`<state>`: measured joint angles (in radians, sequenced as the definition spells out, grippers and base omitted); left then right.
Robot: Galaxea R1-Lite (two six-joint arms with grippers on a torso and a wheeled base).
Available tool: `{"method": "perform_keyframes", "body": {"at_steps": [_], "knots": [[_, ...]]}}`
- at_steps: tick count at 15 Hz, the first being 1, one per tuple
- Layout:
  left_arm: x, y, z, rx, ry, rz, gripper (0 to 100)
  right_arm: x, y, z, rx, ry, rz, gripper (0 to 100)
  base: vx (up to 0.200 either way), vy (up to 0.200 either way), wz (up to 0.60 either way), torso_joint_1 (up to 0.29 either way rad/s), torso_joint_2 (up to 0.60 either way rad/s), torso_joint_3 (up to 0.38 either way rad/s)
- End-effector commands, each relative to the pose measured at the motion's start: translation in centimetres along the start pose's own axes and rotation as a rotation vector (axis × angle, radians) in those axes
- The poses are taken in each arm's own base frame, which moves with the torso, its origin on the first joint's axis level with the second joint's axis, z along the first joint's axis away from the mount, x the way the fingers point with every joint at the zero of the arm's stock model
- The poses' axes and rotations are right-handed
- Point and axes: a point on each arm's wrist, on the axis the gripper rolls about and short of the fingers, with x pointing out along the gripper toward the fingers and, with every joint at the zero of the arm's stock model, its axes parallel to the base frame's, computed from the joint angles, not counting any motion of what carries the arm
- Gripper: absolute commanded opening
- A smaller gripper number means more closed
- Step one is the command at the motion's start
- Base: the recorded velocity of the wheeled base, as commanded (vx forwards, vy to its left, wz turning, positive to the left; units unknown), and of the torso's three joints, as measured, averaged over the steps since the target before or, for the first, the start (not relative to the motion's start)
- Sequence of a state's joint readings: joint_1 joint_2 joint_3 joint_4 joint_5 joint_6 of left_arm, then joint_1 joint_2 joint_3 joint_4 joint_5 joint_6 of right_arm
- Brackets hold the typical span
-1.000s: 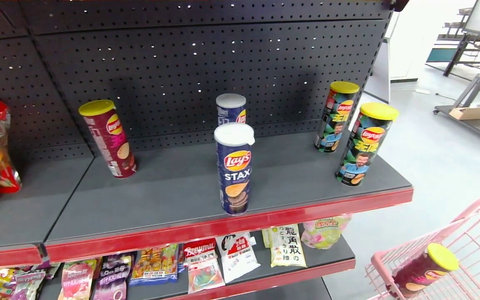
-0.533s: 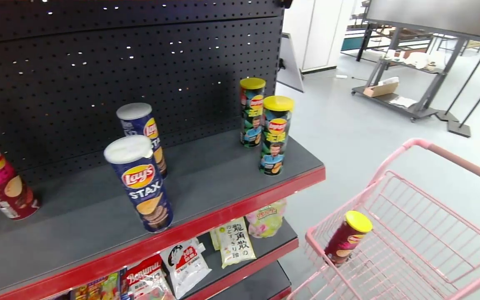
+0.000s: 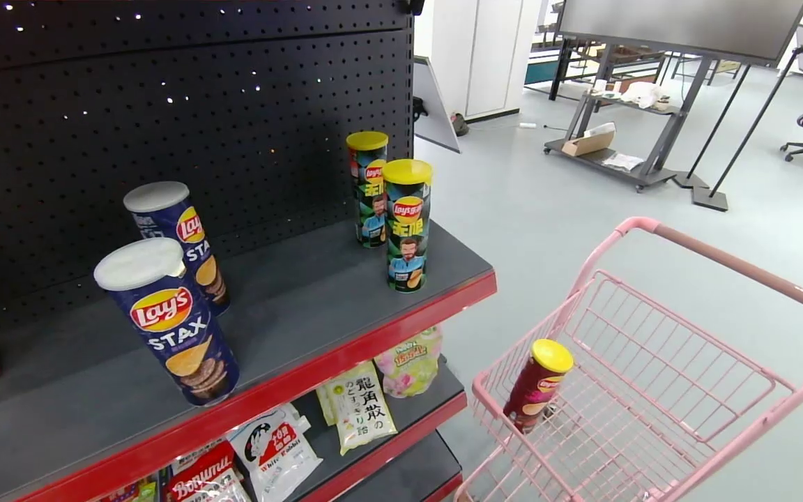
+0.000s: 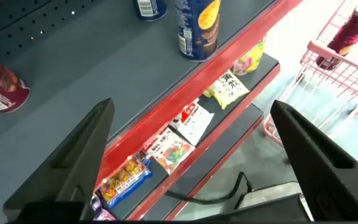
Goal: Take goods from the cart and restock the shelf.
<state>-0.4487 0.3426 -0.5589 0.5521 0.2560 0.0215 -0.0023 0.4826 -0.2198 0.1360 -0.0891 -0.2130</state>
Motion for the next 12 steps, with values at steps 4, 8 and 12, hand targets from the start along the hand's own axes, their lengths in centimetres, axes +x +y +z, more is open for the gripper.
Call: {"method": "perform_keyframes", "body": {"at_steps": [4,8,12], "knots": [[-0.3,0.1,-0.9,-0.005,-0.021,0.000,100,-0.1,0.2,-1.0,0.000,-0.004,-0.001,100,0.000,0.000,0.00,-0.135,0.34,0.184],[-0.5,0.1,-1.5,-0.009,-0.034,0.003,100,0.0,0.4,-1.9,0.000,0.007,0.003,100,0.000,0.000,0.00,-0.145,0.35,0.201],[-0.4,0.1,-1.5,-0.008,-0.032,0.003,100,0.0,0.5,-2.4,0.000,0.008,0.006,100,0.000,0.000,0.00,-0.143,0.35,0.211]]}}
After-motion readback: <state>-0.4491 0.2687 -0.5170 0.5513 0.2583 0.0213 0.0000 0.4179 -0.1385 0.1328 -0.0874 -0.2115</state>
